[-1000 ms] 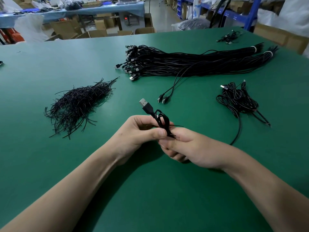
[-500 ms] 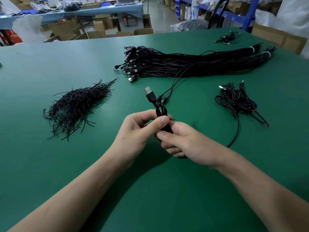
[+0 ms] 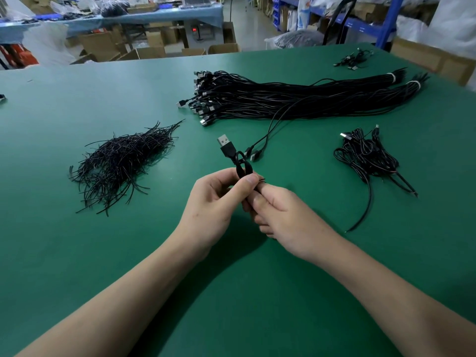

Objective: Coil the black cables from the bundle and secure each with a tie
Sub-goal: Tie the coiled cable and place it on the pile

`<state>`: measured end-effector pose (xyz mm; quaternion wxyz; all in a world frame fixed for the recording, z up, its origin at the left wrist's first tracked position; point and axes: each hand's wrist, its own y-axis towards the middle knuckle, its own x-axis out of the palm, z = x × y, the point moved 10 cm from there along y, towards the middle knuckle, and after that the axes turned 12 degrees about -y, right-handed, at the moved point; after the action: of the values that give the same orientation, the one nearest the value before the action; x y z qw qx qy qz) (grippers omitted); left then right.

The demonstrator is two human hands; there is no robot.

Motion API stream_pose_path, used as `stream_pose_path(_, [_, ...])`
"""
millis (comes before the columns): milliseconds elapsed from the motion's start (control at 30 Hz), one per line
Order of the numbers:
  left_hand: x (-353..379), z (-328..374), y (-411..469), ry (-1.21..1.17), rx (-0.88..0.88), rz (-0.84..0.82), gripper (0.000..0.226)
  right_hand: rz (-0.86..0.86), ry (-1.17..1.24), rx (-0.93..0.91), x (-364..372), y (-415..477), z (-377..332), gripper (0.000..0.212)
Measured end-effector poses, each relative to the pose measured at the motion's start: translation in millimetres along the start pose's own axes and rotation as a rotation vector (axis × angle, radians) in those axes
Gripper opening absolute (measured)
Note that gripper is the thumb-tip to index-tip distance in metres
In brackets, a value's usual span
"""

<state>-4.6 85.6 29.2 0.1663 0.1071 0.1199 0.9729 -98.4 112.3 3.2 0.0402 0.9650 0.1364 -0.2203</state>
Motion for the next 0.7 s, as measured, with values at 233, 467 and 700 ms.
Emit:
stream_pose_path(233, [-10.5, -8.0, 2.0, -0.050, -0.095, 0.067, 0.024, 0.431, -0.425, -0.177, -60.7, -11.8, -22.3, 0.022])
stream_pose_path(467, [-2.2, -19.6, -0.4, -0.099, -0.173, -0.026, 0.023, 0.610, -0.622, -0.430, -63.0, -26.9, -50.6, 0.007])
stream_pose_path(700, [-1.2, -21.5, -1.4, -0.190, -0.205, -0.054, 0.018, 0.726, -0.775, -0.539, -59.9, -38.5, -66.6, 0.013])
